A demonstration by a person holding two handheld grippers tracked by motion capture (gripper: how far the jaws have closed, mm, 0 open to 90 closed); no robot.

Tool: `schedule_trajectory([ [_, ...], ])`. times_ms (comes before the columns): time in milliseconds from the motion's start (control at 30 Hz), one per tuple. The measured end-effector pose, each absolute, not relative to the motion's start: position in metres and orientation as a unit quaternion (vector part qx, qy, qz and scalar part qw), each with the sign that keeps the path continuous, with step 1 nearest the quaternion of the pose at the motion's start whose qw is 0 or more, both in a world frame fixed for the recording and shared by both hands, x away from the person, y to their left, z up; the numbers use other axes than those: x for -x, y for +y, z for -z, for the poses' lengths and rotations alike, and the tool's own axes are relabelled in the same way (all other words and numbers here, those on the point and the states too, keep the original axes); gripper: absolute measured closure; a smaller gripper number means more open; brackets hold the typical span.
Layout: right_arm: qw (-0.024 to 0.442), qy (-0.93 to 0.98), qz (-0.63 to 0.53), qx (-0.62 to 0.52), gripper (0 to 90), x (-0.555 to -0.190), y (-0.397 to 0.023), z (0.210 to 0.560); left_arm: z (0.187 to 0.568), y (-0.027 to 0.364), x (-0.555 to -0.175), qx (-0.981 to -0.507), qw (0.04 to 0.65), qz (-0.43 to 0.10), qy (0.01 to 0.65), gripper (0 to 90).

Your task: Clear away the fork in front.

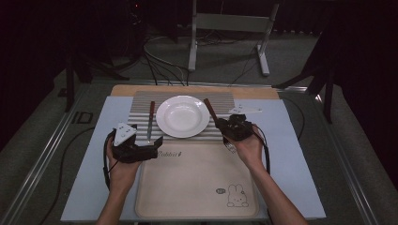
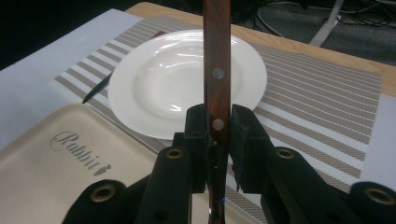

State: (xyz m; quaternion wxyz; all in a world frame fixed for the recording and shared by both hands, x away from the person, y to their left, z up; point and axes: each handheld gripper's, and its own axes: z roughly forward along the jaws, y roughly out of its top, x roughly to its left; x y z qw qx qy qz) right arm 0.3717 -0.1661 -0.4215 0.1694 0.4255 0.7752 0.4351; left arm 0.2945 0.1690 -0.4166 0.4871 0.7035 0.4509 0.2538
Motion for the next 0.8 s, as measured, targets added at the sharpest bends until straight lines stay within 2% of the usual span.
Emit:
schedule_trajectory([
  [333,0.167,0.775,-0.452,-0.408,78.3,-0.356,-0.157,0.421,0.412,0.155,-0.306,-0.704,0.49,-0.248,0.45,0.1],
  [800,0.156,0.78,-0.467,-0.386,78.3,-0.337,-0.138,0.428,0.411,0.127,-0.323,-0.705,0.508,-0.213,0.447,0.1],
])
